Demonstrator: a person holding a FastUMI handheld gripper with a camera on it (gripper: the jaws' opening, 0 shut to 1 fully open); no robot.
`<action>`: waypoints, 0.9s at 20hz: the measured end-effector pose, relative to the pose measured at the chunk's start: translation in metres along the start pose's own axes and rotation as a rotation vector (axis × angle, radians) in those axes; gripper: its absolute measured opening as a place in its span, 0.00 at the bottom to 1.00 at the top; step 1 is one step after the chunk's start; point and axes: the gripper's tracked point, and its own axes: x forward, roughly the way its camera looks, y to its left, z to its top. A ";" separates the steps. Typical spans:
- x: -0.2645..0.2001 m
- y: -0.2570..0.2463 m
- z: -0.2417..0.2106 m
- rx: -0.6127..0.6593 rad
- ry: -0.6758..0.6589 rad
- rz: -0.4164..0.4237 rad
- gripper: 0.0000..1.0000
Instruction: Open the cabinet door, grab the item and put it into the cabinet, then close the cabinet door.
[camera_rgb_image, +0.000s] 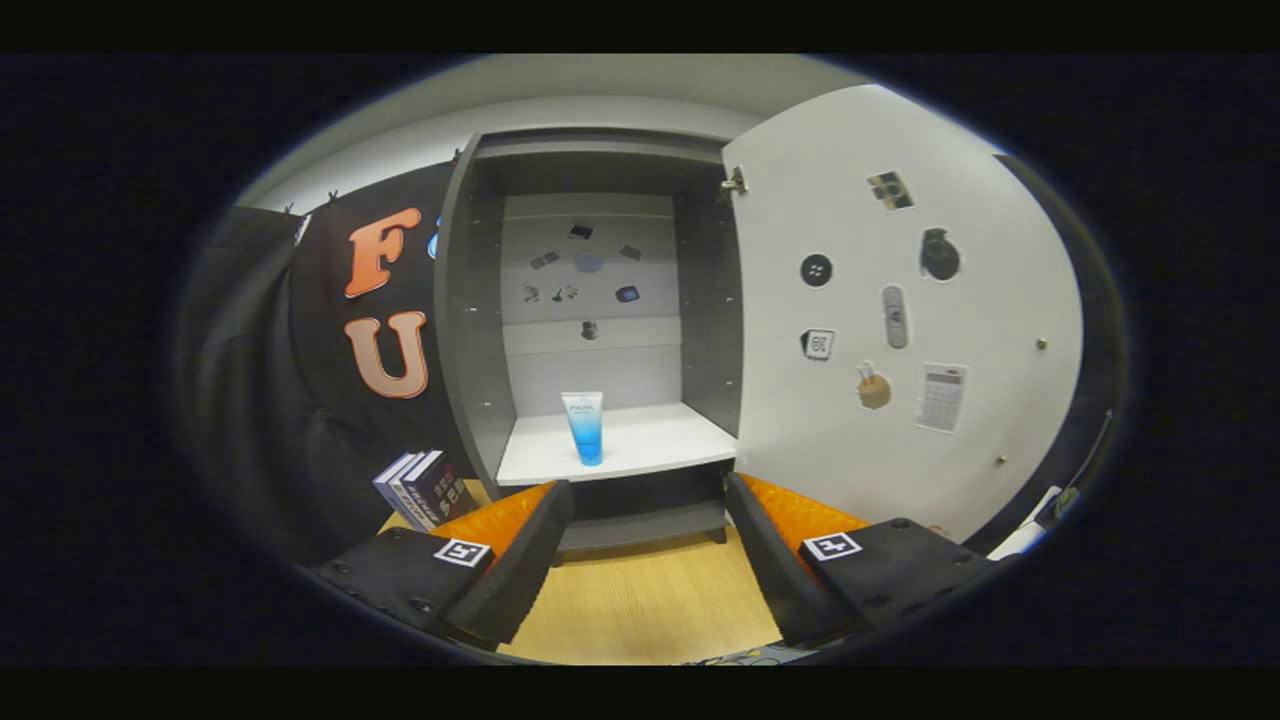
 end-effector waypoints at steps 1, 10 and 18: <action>-0.017 -0.011 0.001 0.000 -0.014 -0.020 0.98; -0.105 -0.149 0.003 0.042 -0.071 -0.163 0.98; -0.099 -0.276 0.002 0.038 -0.074 -0.268 0.98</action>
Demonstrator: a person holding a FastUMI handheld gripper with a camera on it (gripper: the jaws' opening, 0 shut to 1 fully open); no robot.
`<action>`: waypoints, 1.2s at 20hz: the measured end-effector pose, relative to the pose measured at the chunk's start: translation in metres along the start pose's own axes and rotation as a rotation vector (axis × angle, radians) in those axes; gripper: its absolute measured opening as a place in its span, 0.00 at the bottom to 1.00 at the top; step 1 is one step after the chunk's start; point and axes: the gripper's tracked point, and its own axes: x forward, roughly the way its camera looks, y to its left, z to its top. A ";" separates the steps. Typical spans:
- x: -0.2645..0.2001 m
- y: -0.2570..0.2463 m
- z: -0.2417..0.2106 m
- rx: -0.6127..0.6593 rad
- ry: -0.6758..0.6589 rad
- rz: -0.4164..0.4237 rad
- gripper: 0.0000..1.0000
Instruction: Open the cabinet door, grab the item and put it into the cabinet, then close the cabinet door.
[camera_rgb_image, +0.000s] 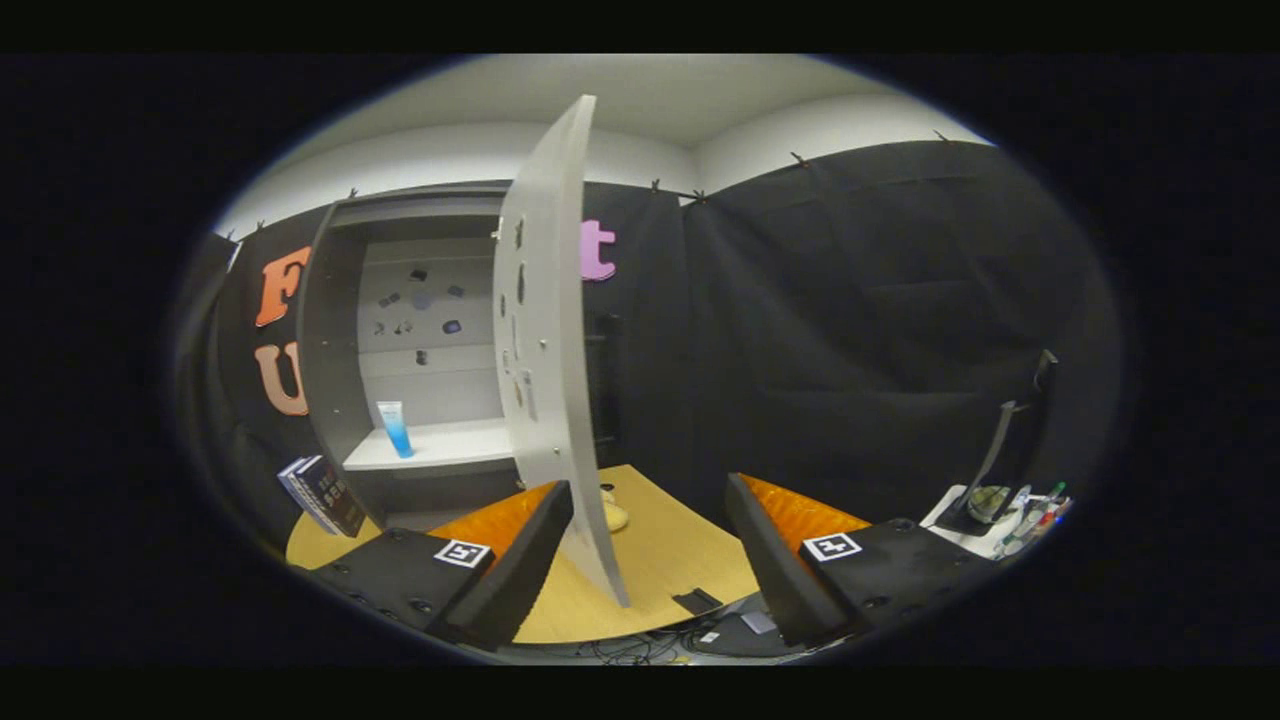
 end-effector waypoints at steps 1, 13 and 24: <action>0.010 -0.010 -0.005 0.004 0.000 -0.002 0.98; 0.086 -0.015 -0.050 0.019 0.018 0.101 0.96; 0.081 0.001 -0.051 -0.024 -0.001 0.093 0.95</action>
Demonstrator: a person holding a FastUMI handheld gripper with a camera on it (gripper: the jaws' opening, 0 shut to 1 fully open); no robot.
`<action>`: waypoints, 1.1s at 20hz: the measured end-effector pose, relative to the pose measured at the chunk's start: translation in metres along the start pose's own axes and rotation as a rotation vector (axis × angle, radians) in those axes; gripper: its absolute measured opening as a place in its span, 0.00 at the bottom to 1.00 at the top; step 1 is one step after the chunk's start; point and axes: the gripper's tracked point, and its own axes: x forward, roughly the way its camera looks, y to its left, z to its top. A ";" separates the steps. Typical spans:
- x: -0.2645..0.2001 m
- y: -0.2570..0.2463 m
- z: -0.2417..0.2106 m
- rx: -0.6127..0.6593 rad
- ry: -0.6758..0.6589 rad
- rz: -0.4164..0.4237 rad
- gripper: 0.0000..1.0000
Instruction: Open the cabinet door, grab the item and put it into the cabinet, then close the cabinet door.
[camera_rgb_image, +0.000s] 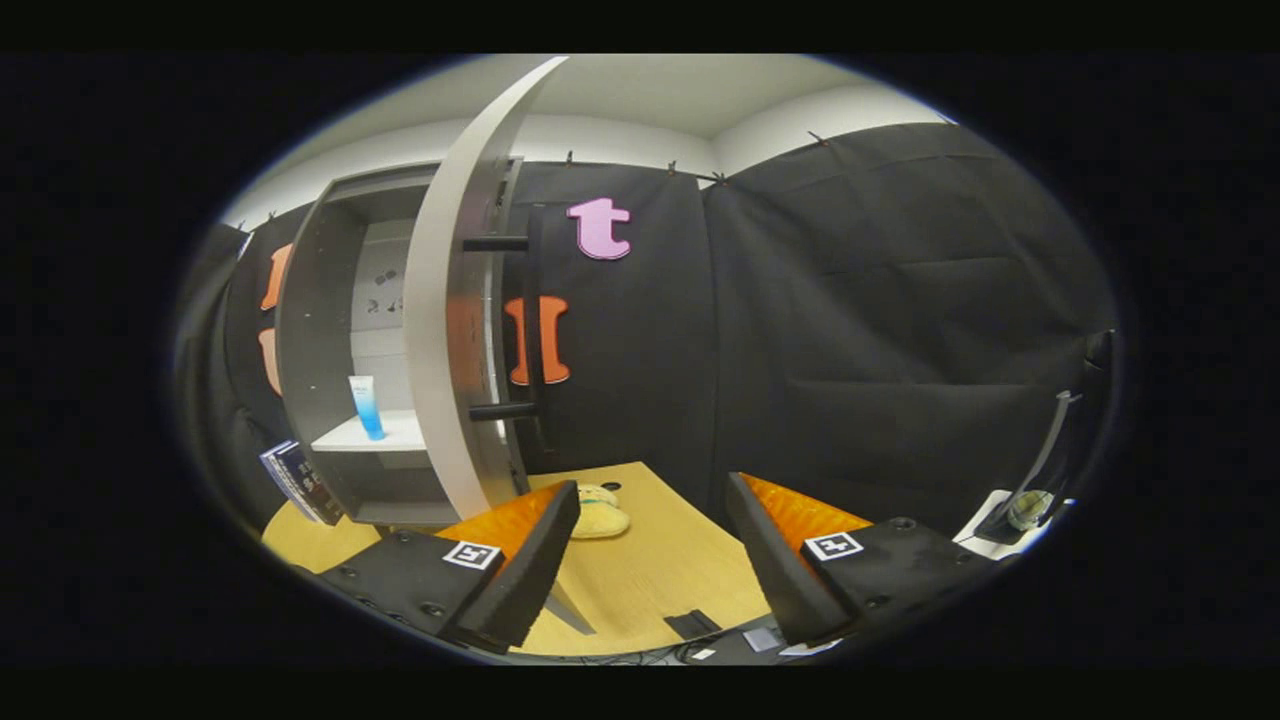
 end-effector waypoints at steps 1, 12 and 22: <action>-0.002 0.005 -0.001 0.007 0.001 0.006 0.95; -0.021 0.115 -0.004 0.009 0.020 0.153 0.95; 0.001 0.262 -0.022 -0.055 0.048 0.308 0.96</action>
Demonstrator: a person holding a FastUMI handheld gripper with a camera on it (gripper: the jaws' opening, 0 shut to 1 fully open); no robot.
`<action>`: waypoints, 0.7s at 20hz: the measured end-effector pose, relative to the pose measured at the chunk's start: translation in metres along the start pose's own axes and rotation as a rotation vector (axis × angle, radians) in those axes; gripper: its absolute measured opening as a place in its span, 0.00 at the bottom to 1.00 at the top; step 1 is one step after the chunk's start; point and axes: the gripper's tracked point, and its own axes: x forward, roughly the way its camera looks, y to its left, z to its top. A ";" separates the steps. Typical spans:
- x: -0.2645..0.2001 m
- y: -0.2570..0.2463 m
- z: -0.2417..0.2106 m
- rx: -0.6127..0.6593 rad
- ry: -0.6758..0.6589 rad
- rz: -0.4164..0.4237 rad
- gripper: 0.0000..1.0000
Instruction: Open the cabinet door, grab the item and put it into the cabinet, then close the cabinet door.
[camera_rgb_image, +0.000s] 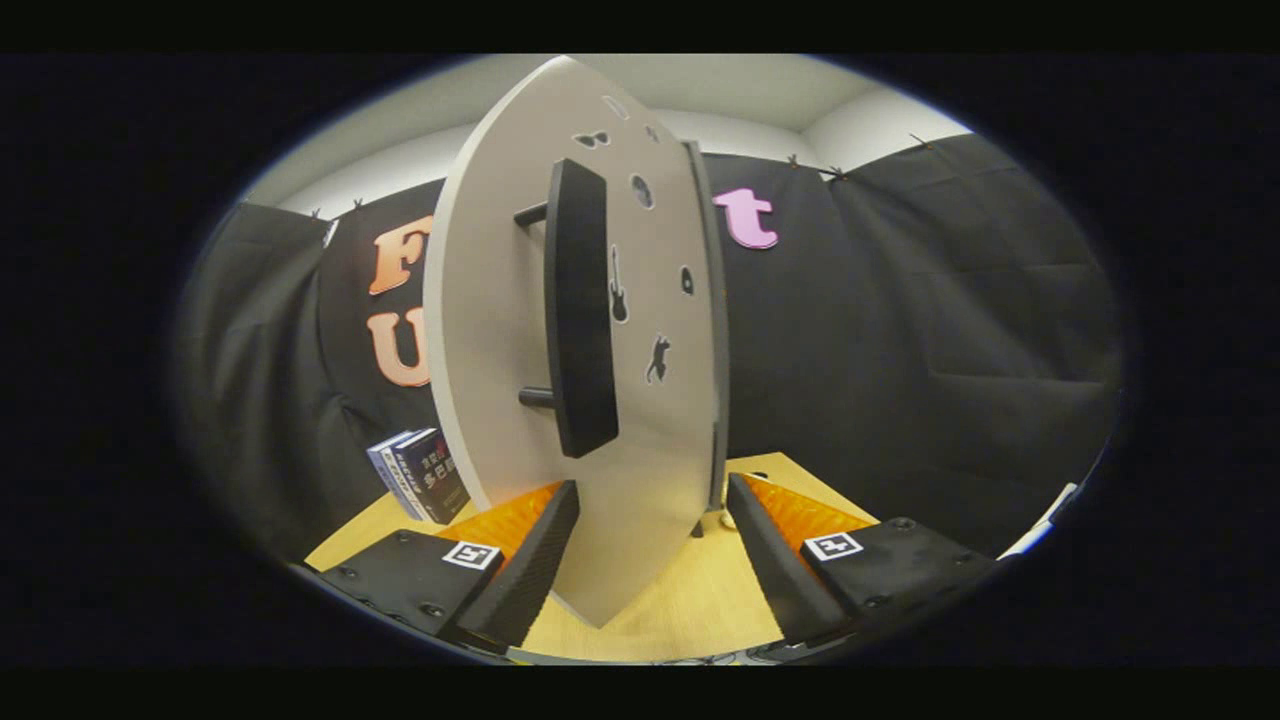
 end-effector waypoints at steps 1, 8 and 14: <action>0.012 0.013 -0.001 -0.021 0.009 0.014 0.96; 0.080 0.090 -0.009 -0.093 0.022 0.069 0.96; 0.117 0.107 -0.011 -0.038 0.018 0.034 0.94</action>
